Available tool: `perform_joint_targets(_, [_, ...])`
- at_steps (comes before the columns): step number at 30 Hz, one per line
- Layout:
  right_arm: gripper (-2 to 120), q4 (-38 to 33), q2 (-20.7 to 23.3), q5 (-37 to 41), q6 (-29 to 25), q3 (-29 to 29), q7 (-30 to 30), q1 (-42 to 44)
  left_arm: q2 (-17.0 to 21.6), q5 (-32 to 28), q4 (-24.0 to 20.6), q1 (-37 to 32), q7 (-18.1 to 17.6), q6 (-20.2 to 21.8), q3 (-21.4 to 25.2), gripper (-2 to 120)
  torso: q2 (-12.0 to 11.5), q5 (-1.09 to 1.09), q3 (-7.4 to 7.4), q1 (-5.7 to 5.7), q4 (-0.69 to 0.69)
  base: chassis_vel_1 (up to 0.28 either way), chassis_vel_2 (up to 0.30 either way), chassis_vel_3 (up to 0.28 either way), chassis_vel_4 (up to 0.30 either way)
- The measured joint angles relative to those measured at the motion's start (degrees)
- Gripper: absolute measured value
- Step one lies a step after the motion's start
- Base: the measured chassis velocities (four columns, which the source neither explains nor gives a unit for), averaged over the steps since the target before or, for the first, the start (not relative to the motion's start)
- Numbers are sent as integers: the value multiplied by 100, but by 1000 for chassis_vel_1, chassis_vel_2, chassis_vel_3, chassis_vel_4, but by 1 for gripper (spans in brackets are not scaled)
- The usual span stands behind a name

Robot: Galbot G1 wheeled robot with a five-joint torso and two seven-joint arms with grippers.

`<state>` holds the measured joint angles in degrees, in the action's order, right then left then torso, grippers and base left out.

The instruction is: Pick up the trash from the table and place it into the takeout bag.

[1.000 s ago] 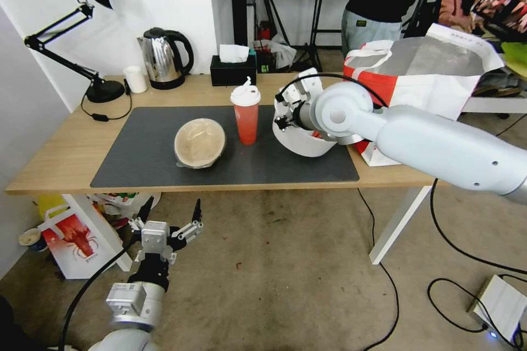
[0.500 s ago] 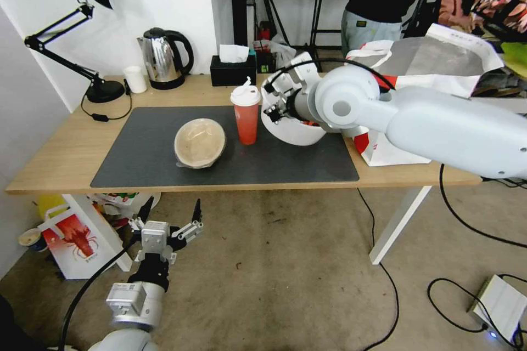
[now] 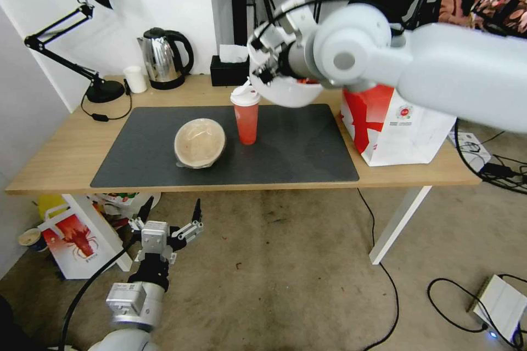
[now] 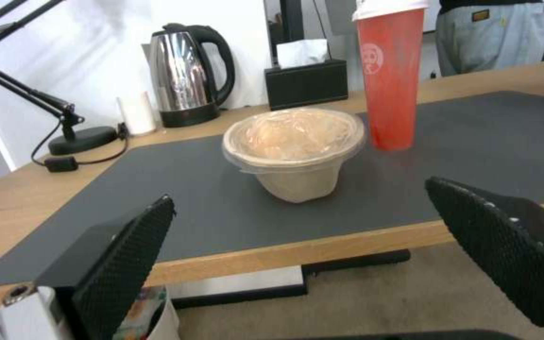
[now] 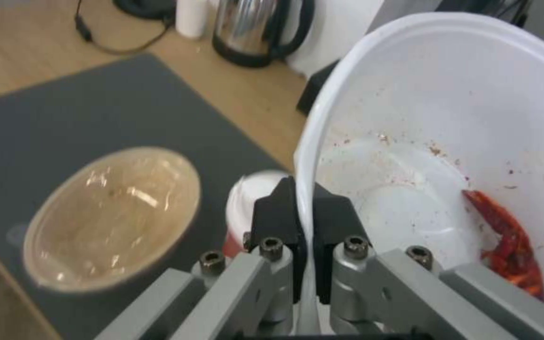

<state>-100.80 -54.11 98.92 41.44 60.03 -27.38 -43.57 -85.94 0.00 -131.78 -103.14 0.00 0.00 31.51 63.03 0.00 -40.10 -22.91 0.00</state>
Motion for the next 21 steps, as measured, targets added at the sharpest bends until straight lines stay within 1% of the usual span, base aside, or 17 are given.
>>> perform_joint_targets(6, [0, 325, -143, 8, 0, 111, 154, -299, 0, 0, 0, 0, 0, 0, 0, 100, 0, -1, 0, 0, 0, 0, 0, 0, 0])
perform_joint_targets(10, [0, 834, -330, -18, 0, 304, 396, -624, 0, 0, 0, 0, 0, 0, 0, 100, 0, 0, 0, 0, 0, 0, 0, 0, 0])
perform_joint_targets(13, [0, 970, -380, -25, 0, 360, 458, -737, 0, 0, 0, 0, 0, 0, 0, 100, 0, 0, -1, 0, 1, 0, 0, 0, 0])
perform_joint_targets(17, [0, 1088, -376, -35, 1, 458, 557, -899, 0, 0, 0, 0, 0, 0, 0, 100, 0, -1, 0, 0, 0, 0, 0, 0, 0])
perform_joint_targets(21, [0, 1292, -284, -37, 1, 605, 679, -1107, 0, 0, 0, 0, 0, 0, 0, 100, 0, 0, 0, 0, -1, 0, 0, 0, 0])
